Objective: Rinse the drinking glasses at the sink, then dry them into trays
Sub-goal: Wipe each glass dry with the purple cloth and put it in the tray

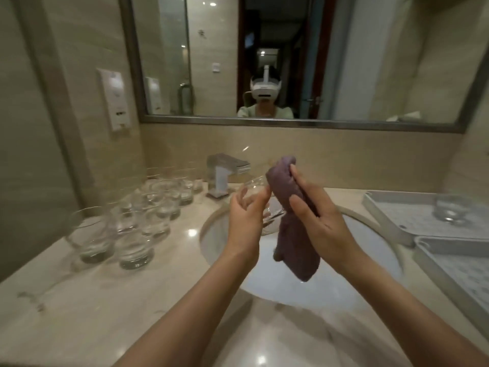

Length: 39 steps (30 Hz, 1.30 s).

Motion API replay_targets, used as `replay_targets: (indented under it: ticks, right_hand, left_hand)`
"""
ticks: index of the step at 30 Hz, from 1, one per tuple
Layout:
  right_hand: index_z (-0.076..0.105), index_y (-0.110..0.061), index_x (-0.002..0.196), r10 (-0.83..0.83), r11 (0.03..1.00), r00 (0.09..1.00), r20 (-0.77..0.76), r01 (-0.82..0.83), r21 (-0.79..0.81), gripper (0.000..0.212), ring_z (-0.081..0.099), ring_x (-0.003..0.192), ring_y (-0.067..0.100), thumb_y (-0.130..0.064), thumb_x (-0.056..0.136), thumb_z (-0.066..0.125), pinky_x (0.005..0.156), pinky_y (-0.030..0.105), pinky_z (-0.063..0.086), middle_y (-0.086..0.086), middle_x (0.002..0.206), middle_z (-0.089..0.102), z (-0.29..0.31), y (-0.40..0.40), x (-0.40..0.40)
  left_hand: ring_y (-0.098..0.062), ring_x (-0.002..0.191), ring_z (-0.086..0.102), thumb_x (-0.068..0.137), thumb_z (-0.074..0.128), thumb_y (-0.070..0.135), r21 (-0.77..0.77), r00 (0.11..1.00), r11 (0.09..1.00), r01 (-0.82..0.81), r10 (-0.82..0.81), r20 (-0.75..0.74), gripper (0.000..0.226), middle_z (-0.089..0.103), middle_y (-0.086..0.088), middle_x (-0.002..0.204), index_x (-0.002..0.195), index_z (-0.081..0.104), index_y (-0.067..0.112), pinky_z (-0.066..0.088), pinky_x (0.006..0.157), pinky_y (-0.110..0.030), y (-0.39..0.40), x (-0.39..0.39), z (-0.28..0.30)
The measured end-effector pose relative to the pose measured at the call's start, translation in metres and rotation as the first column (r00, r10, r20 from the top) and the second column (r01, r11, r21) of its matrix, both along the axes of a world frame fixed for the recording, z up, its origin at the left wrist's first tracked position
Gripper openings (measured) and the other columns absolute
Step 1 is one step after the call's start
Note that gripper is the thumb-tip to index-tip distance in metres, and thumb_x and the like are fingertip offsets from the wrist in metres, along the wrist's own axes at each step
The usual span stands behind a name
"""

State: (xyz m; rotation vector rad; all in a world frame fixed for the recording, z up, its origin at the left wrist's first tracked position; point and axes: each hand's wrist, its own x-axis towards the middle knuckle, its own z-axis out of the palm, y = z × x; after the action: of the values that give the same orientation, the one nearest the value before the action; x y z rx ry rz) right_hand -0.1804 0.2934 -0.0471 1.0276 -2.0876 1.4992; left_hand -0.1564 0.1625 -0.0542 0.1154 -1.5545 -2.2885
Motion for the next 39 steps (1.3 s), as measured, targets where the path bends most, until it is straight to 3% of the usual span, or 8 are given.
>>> replay_targets:
  ticks: [3, 10, 17, 23, 29, 33, 37, 39]
  right_hand:
    - [0.043, -0.045, 0.126, -0.160, 0.987, 0.985, -0.060, 0.161, 0.002, 0.041, 0.048, 0.106, -0.015, -0.040, 0.087, 0.055, 0.089, 0.003, 0.034, -0.017, 0.115, 0.054, -0.013, 0.023, -0.015]
    - [0.041, -0.058, 0.131, -0.310, 0.941, 0.951, -0.002, 0.306, -0.145, 0.044, 0.044, 0.113, -0.009, -0.053, 0.087, 0.043, 0.094, 0.006, 0.036, -0.019, 0.121, 0.036, -0.049, 0.034, -0.033]
    - [0.062, -0.014, 0.121, 0.106, 0.832, 0.745, 0.659, 0.296, -0.469, 0.031, 0.065, 0.108, 0.029, -0.031, 0.098, 0.050, 0.095, 0.041, 0.052, 0.012, 0.115, 0.069, -0.053, 0.023, -0.078]
    - [0.058, -0.016, 0.126, -0.016, 0.796, 0.803, 0.595, 0.370, -0.479, 0.030, 0.062, 0.113, 0.025, -0.027, 0.098, 0.050, 0.102, 0.045, 0.047, 0.010, 0.123, 0.065, -0.055, 0.024, -0.084]
    - [0.046, -0.050, 0.121, -0.162, 0.940, 0.951, 0.264, 0.230, -0.251, 0.042, 0.044, 0.115, -0.016, -0.018, 0.095, 0.056, 0.093, 0.002, 0.034, -0.017, 0.128, 0.045, -0.063, 0.009, -0.051]
    - [0.042, -0.055, 0.124, -0.327, 0.931, 0.933, 0.150, 0.345, -0.116, 0.037, 0.044, 0.126, 0.009, -0.048, 0.090, 0.052, 0.104, 0.023, 0.038, -0.006, 0.134, 0.039, -0.076, -0.009, -0.054]
    - [0.052, -0.042, 0.125, -0.287, 0.898, 0.908, 0.306, 0.366, -0.246, 0.030, 0.054, 0.110, 0.000, -0.034, 0.096, 0.053, 0.089, 0.008, 0.042, -0.003, 0.126, 0.053, -0.060, -0.008, -0.069]
    - [0.060, -0.024, 0.124, -0.075, 0.862, 0.850, 0.522, 0.318, -0.394, 0.029, 0.062, 0.106, 0.006, -0.030, 0.097, 0.054, 0.091, 0.018, 0.050, 0.000, 0.123, 0.063, -0.056, -0.008, -0.080]
  left_hand:
    - [-0.014, 0.107, 0.062, 0.084, 0.069, 0.037, 0.000, 0.999, 0.999, 0.040, -0.040, 0.023, 0.056, 0.061, 0.002, 0.112, 0.130, 0.040, 0.022, 0.050, 0.098, -0.045, 0.027, -0.023, -0.011]
    - [-0.022, 0.102, 0.068, 0.067, 0.070, 0.059, -0.101, 0.991, 0.986, 0.129, -0.126, 0.038, 0.082, 0.066, -0.011, 0.116, 0.130, 0.048, 0.011, 0.055, 0.090, -0.049, 0.069, -0.062, -0.031]
    - [-0.008, 0.082, 0.068, 0.081, 0.072, 0.032, -0.117, 0.987, 0.981, 0.157, -0.155, 0.031, 0.049, 0.065, -0.009, 0.110, 0.122, 0.051, 0.016, 0.052, 0.063, -0.017, 0.061, -0.078, -0.050]
    - [-0.010, 0.102, 0.059, 0.050, 0.072, 0.062, -0.284, 0.972, 0.930, 0.234, -0.221, 0.077, 0.099, 0.052, -0.002, 0.117, 0.133, 0.026, 0.034, 0.047, 0.072, -0.014, 0.055, -0.083, -0.050]
    - [-0.020, 0.095, 0.065, 0.090, 0.055, 0.048, -0.101, 0.993, 0.992, 0.077, -0.067, 0.099, 0.051, 0.058, -0.010, 0.116, 0.129, 0.034, 0.022, 0.054, 0.078, -0.034, 0.045, -0.083, -0.047]
    - [0.000, 0.079, 0.063, 0.099, 0.041, 0.042, -0.079, 0.988, 0.995, 0.063, -0.051, 0.144, 0.043, 0.057, 0.002, 0.104, 0.130, 0.037, 0.013, 0.051, 0.065, -0.021, 0.048, -0.083, -0.049]
    - [-0.013, 0.094, 0.066, 0.098, 0.044, 0.042, -0.032, 0.990, 0.997, 0.074, -0.069, 0.121, 0.045, 0.057, 0.000, 0.103, 0.132, 0.036, 0.014, 0.057, 0.080, -0.035, 0.050, -0.085, -0.048]
    - [-0.019, 0.090, 0.068, 0.097, 0.046, 0.042, -0.033, 0.992, 0.997, 0.070, -0.066, 0.112, 0.042, 0.061, -0.008, 0.108, 0.130, 0.037, 0.017, 0.058, 0.076, -0.035, 0.048, -0.082, -0.047]
